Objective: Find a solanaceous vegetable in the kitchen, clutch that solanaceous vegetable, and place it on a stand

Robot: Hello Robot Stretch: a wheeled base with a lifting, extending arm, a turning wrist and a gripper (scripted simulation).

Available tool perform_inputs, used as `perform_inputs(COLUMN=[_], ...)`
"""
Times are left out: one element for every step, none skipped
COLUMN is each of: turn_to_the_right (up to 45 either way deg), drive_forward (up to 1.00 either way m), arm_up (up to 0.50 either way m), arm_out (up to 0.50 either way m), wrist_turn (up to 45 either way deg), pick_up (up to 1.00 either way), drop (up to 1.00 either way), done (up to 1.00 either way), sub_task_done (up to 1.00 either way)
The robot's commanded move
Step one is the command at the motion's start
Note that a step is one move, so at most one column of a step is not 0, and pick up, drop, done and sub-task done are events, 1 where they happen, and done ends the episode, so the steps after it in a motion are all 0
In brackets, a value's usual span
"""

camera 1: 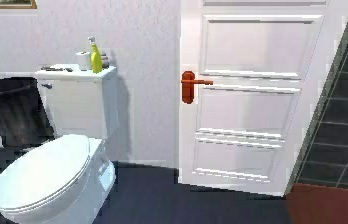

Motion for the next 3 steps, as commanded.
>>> perform_inputs(turn_to_the_right=[9.0, 0.0, -45.0], drive_forward=[0.0, 0.1, 0.0], arm_up=[0.0, 0.0, 0.0], arm_out=[0.0, 0.0, 0.0], wrist_turn=[0.0, 0.0, 0.0], pick_up=[0.0, 0.0, 0.0], drop=[0.0, 0.0, 0.0], done=[0.0, 0.0, 0.0], sub_task_done=[0.0, 0.0, 0.0])
